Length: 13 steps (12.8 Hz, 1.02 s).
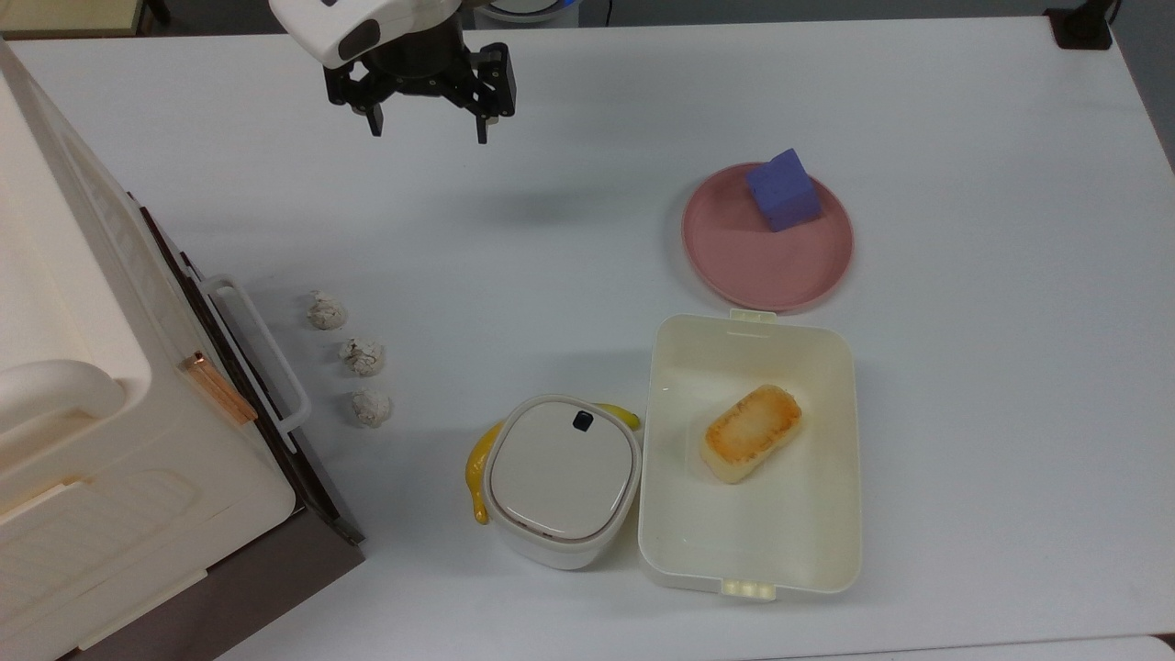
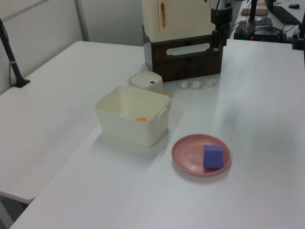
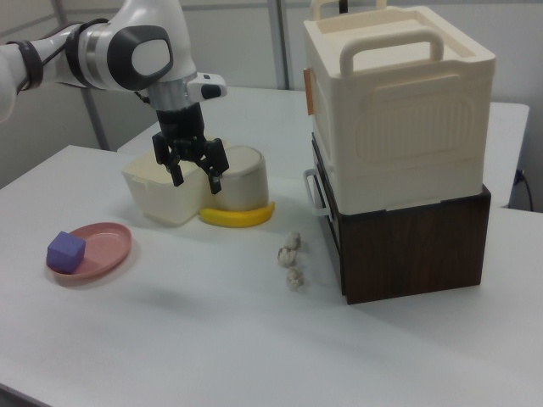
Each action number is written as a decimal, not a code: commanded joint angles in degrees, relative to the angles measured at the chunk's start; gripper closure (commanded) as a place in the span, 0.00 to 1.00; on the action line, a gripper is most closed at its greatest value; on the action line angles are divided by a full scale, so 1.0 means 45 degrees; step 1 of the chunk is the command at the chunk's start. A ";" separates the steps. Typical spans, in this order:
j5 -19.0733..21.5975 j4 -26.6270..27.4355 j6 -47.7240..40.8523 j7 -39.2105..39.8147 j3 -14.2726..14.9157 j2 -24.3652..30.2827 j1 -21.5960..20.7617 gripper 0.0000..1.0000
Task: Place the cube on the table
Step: 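Move the open gripper over the purple cube on the pink plate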
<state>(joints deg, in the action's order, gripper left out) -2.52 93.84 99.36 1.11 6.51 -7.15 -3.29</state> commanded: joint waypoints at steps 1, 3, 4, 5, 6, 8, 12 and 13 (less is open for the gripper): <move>0.0344 0.0103 -0.0029 0.0360 0.0019 0.0086 -0.0166 0.00; 0.0616 0.0298 0.0009 0.0359 -0.0312 -0.0050 -0.0361 0.00; 0.0831 0.0299 -0.0010 0.0360 -0.0507 -0.0167 -0.0459 0.00; 0.1007 0.0337 -0.0029 0.0379 -0.0625 -0.0188 -0.0595 0.00; 0.1357 0.0415 -0.0030 0.0456 -0.0742 -0.0207 -0.0945 0.00; 0.2583 0.0416 -0.0591 0.1737 -0.0976 -0.0343 -0.1297 0.00; 0.4051 0.0844 -0.0831 0.2001 -0.1427 -0.0966 -0.2526 0.00; 0.4249 0.0846 -0.0772 0.1981 -0.1427 -0.1162 -0.2665 0.00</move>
<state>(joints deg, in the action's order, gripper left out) 13.20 96.01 95.70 8.57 -0.31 -10.86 -12.47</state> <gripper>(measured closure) 0.000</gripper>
